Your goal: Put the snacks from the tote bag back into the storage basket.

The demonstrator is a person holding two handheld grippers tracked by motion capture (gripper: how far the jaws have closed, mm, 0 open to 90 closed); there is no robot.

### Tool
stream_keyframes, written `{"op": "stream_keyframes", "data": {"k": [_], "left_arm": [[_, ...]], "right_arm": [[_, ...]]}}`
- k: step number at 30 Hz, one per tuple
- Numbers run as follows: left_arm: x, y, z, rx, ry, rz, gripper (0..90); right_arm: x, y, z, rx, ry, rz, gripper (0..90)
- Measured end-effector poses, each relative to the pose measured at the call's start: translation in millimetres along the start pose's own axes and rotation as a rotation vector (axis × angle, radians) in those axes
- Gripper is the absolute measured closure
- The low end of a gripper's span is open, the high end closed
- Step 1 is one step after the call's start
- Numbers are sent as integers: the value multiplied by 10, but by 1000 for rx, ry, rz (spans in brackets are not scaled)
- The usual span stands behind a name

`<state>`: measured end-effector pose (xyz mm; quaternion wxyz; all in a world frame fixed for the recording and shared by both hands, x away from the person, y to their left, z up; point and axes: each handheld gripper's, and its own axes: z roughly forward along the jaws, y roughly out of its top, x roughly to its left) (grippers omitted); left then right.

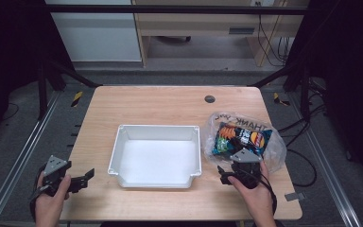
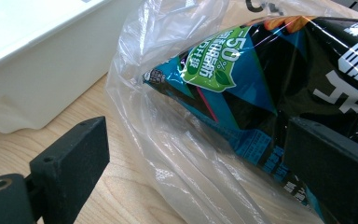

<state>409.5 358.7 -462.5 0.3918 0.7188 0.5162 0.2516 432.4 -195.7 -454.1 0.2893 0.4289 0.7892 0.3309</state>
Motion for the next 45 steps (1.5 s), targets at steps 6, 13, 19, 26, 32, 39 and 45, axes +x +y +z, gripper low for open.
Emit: {"op": "stream_keyframes", "data": {"k": [6, 13, 19, 26, 32, 39, 45], "left_arm": [[-17, -2, 19, 4, -11, -2, 36], [-19, -14, 29, 9, -13, -7, 37], [4, -55, 11, 14, -2, -26, 37], [-15, -40, 35, 17, 34, -8, 38], [-33, -32, 30, 20, 64, 18, 37], [-51, -35, -4, 11, 63, 29, 37], [-96, -28, 34, 31, 39, 54, 37]], "right_arm": [[1, 2, -14, -6, -13, -6, 76], [-21, 8, -60, -11, -42, 1, 76], [-98, 11, -152, -37, -26, -1, 69], [-267, 108, -318, -59, -38, -12, 75], [-425, 264, -471, -43, -62, -63, 89], [-581, 396, -556, -36, -56, -119, 104], [-717, 513, -606, -15, -80, -154, 112]]}}
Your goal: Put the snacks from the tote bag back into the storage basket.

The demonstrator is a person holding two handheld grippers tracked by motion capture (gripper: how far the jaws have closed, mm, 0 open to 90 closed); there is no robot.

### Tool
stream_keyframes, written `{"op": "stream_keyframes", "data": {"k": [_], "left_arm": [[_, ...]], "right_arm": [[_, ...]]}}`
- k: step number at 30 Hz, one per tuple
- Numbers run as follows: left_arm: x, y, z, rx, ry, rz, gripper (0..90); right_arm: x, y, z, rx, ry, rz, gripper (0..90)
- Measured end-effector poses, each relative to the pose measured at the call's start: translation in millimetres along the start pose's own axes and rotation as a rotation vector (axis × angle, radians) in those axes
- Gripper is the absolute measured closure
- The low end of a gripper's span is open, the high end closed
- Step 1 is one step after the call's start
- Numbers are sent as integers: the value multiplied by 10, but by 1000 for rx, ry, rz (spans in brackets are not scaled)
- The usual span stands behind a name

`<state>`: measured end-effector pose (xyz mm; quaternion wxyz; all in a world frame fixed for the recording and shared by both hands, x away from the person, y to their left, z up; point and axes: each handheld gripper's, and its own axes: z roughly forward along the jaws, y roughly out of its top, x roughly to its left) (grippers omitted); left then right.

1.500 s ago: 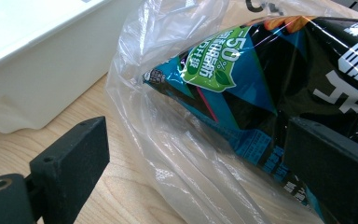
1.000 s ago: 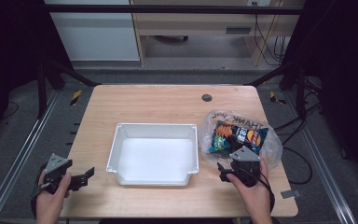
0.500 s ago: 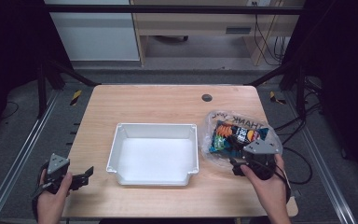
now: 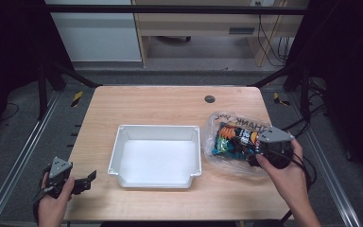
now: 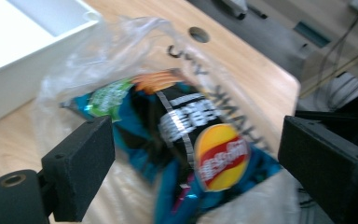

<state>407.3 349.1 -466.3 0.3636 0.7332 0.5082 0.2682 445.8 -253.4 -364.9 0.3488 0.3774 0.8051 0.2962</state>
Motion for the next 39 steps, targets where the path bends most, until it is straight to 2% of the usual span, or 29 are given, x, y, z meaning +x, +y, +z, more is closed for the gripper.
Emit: {"op": "stream_keyframes", "data": {"k": [7, 10, 14, 18, 22, 25, 31, 35, 39], "left_arm": [[-21, -1, -6, -10, -9, 11, 37], [-13, -4, -4, -12, -10, 4, 36], [-18, 6, -1, -8, -14, 5, 37], [-44, 28, -20, -36, -11, 11, 37], [-38, 22, -8, -26, -14, 13, 37], [-36, 24, -7, -24, -17, 12, 37], [-51, 24, 7, -14, -29, 20, 37], [-63, 23, 19, -9, -36, 22, 37], [-70, 24, 28, -10, -39, 23, 37]], "right_arm": [[-252, 73, 59, 43, -22, -10, 94], [-348, 94, 102, 71, -6, 0, 92], [-435, 159, 148, 94, 33, -15, 102], [-460, 256, 171, 104, 78, -52, 85], [-453, 316, 195, 111, 107, -81, 66], [-425, 368, 222, 139, 120, -110, 68], [-430, 463, 260, 161, 163, -121, 61], [-445, 482, 333, 192, 205, -153, 92], [-473, 487, 431, 222, 221, -158, 95]]}}
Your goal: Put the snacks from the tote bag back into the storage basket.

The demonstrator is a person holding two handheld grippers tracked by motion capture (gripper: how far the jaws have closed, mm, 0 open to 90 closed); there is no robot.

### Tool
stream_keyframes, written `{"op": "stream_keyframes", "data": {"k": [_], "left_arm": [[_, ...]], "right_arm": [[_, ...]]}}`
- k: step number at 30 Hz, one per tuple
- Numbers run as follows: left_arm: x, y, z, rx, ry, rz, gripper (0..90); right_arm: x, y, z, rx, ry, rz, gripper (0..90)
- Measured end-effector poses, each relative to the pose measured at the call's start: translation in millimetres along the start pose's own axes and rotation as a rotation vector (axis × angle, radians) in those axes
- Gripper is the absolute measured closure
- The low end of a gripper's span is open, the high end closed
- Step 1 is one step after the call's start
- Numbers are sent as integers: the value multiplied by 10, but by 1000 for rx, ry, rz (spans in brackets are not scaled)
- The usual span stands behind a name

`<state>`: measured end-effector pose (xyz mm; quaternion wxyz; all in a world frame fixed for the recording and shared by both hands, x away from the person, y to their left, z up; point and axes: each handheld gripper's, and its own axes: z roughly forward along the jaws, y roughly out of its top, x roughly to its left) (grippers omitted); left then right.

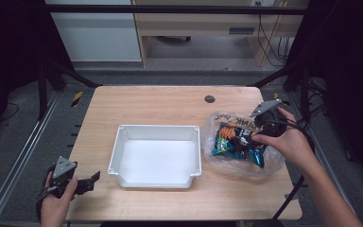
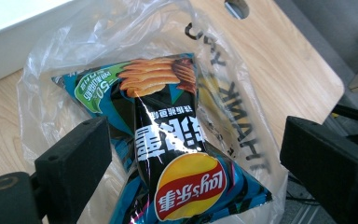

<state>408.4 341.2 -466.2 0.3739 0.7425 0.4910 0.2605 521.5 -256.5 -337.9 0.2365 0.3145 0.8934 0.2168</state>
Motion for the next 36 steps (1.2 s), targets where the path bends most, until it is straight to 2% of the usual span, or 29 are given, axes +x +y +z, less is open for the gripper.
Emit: {"op": "stream_keyframes", "data": {"k": [7, 9, 11, 26, 32, 36], "left_arm": [[7, 0, 0, 1, 1, 1, 37], [6, 0, 0, 0, 0, -1, 37], [7, 2, -1, -1, 0, -1, 37], [8, 1, 1, 3, -2, 5, 37], [9, 1, -1, 1, -1, 3, 36], [0, 4, 5, 6, -9, 11, 37]], "right_arm": [[-51, 48, 132, 45, 43, -26, 98], [-51, 52, 176, 65, 53, -22, 91], [-57, 58, 222, 86, 84, -12, 78], [-25, 154, 399, 119, 106, -51, 93], [-53, 147, 492, 142, 132, -62, 93], [-90, 121, 548, 154, 128, -61, 96]]}}
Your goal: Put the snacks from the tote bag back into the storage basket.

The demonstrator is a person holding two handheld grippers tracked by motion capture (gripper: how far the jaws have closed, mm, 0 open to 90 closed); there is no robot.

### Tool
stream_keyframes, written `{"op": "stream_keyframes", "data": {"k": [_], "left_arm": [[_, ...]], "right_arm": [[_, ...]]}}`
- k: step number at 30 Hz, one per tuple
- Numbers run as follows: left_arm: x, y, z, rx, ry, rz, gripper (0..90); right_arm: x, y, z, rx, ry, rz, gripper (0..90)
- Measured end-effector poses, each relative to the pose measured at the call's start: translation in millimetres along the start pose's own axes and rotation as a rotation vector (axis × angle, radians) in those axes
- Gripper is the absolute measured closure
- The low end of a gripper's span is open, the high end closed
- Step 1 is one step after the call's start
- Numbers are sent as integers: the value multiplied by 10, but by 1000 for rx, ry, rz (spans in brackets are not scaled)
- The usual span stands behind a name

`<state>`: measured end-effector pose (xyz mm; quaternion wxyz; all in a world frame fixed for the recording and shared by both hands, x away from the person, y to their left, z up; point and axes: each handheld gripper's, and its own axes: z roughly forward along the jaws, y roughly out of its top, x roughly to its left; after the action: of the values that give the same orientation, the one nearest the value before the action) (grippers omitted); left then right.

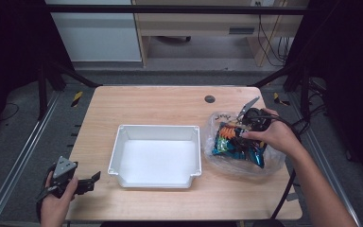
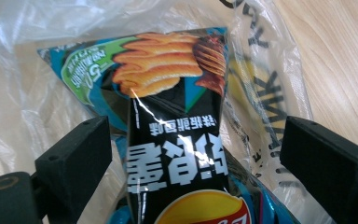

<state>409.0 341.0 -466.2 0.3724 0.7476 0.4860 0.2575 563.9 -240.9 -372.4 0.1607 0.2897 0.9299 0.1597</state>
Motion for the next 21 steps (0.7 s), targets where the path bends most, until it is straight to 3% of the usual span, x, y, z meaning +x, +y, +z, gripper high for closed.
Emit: {"op": "stream_keyframes", "data": {"k": [7, 18, 21], "left_arm": [[-4, 0, 3, -2, -1, -6, 36], [0, 1, 10, 6, -2, 4, 36], [1, 0, 15, 5, -2, 2, 36]], "right_arm": [[-54, -25, 78, 20, 3, 5, 96], [-66, -7, 267, 53, 53, -17, 89], [-45, -7, 310, 57, 66, -4, 89]]}}
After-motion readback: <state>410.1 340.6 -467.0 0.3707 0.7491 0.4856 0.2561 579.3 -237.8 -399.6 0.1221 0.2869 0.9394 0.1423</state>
